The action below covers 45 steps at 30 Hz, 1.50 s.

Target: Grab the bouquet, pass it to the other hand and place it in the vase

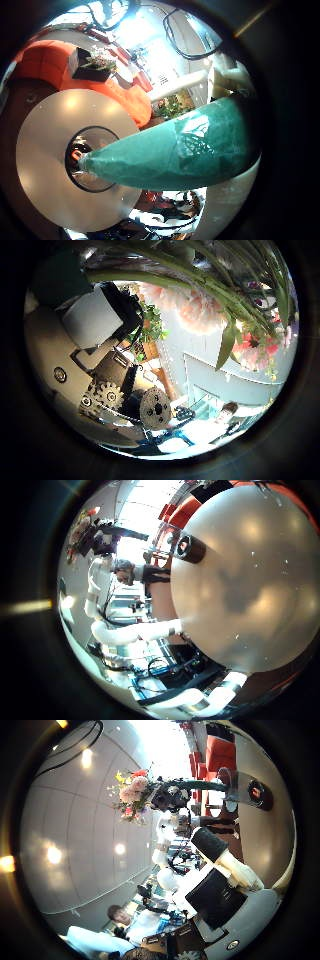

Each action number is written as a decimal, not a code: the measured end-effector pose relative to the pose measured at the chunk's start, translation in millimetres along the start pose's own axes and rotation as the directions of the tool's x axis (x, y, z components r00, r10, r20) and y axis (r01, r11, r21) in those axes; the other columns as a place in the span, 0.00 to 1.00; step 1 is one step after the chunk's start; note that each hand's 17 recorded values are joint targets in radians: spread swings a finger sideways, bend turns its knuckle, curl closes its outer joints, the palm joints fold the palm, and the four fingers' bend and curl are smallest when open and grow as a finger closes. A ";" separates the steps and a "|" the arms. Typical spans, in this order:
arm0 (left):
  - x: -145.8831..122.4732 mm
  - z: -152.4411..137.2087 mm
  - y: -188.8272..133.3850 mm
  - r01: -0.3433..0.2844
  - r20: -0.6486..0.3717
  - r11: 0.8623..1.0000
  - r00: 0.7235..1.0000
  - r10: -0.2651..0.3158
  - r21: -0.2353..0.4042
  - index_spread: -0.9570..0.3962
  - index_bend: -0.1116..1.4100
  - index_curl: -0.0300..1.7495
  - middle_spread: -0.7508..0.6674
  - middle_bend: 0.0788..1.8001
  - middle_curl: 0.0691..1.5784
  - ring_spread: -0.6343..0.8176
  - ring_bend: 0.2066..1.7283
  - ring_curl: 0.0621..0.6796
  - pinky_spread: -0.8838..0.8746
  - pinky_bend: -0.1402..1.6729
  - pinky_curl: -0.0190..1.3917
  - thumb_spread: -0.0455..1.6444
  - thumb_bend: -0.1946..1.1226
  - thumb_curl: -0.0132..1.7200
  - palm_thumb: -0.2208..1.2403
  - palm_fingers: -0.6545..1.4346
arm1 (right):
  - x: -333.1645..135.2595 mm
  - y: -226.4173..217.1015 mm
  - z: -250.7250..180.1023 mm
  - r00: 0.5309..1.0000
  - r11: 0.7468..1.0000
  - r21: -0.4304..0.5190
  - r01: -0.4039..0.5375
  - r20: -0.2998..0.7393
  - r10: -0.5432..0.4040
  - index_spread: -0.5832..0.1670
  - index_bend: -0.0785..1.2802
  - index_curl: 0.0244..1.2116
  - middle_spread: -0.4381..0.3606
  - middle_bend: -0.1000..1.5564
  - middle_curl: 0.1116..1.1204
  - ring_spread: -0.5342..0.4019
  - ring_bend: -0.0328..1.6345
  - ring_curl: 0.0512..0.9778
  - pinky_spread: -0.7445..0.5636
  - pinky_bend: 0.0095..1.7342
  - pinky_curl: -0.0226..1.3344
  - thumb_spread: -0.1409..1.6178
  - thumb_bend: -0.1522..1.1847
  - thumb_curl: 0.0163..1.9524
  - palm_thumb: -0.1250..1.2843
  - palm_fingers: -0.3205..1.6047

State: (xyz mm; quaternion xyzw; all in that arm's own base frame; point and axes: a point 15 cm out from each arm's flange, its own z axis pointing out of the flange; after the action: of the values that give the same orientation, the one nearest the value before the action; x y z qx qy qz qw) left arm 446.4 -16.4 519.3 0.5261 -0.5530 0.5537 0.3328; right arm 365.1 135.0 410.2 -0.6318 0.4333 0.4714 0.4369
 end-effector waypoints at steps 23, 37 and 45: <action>-88.0 -32.4 76.4 0.170 -0.183 0.980 0.965 -0.188 -0.107 0.80 0.10 0.34 0.92 0.03 0.28 0.85 0.26 0.19 0.83 0.20 0.35 0.56 0.12 0.24 0.26 0.18 | 0.3 0.8 0.1 1.000 1.000 -0.003 -0.005 0.002 0.005 0.35 0.20 0.31 0.52 0.18 0.25 0.59 0.29 0.20 0.84 0.14 0.21 0.66 0.10 0.26 0.64 0.39; -86.4 -64.0 78.0 0.296 0.048 0.950 0.955 -0.293 -0.099 0.87 0.15 0.18 0.97 0.03 0.13 0.92 0.18 0.14 0.85 0.18 0.28 0.57 0.14 0.21 0.30 0.22 | -2.2 2.9 -1.5 1.000 1.000 -0.003 0.010 0.004 -0.009 0.34 0.20 0.32 0.52 0.18 0.25 0.57 0.28 0.19 0.84 0.13 0.20 0.66 0.10 0.26 0.65 0.40; -96.5 -83.8 94.1 0.400 0.344 0.917 0.861 -0.374 -0.003 0.89 0.16 0.16 0.98 0.04 0.09 0.93 0.16 0.15 0.86 0.18 0.25 0.62 0.13 0.21 0.39 0.24 | 4.9 4.2 -9.2 0.999 1.000 0.004 0.031 0.008 -0.031 0.34 0.20 0.33 0.45 0.18 0.25 0.57 0.28 0.19 0.84 0.13 0.20 0.66 0.10 0.26 0.65 0.41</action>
State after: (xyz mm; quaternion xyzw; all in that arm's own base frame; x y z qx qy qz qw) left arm 360.7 69.2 416.7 0.7002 -0.5048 0.3568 0.3571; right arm 364.0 124.5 406.4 -0.6356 0.4227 0.4663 0.4470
